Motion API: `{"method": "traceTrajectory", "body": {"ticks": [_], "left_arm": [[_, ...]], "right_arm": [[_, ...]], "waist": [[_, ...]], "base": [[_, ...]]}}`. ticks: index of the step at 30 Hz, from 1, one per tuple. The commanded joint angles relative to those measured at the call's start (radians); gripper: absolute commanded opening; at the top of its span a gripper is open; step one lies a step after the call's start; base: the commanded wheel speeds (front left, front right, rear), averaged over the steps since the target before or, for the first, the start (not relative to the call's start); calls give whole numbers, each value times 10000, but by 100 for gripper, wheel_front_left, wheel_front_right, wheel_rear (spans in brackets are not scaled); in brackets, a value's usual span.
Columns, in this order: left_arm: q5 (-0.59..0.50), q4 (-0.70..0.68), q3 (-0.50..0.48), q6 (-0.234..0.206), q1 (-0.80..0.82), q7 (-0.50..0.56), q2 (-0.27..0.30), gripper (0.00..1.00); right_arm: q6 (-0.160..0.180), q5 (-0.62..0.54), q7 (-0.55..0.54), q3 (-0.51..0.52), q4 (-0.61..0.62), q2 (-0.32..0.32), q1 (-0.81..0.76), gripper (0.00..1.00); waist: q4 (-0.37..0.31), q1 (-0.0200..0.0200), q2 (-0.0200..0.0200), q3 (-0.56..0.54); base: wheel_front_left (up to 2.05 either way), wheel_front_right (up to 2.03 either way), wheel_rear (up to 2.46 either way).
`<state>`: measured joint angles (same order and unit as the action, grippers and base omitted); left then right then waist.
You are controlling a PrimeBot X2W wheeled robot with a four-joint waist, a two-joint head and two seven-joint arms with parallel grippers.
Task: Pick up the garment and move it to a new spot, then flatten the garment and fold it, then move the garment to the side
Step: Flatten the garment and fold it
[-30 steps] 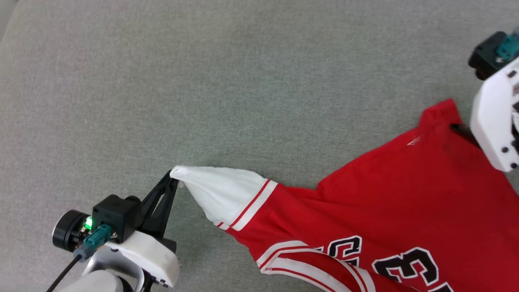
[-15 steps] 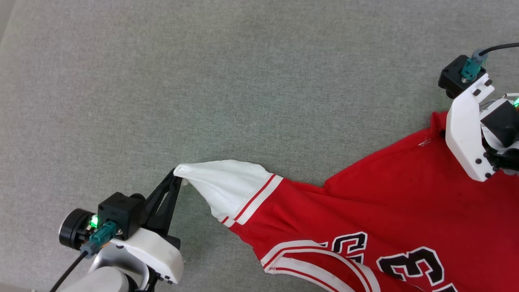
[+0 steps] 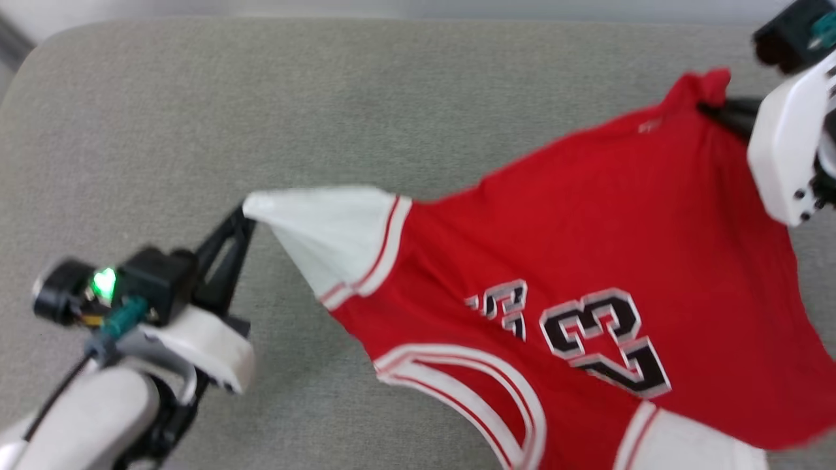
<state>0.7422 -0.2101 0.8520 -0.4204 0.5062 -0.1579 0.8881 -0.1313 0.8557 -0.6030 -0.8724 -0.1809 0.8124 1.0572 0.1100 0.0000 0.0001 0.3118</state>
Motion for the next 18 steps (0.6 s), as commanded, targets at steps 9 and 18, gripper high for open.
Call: {"method": "traceTrajectory", "body": {"ticks": [9,18], "left_arm": [[-637,285,-870,1071,3606,891,-63,0],[-1105,1820,-1388,2345,7610,1598,-1031,0]], "right_arm": [[10,-736,1799,1130,-149,-146,1629,0],[10,-2324,2437,2500,-1065,-1188,3538,0]], "waist": [[-676,0,-1,349],[-941,0,-1,1450]], "base": [[0,0,0],[0,0,0]]}}
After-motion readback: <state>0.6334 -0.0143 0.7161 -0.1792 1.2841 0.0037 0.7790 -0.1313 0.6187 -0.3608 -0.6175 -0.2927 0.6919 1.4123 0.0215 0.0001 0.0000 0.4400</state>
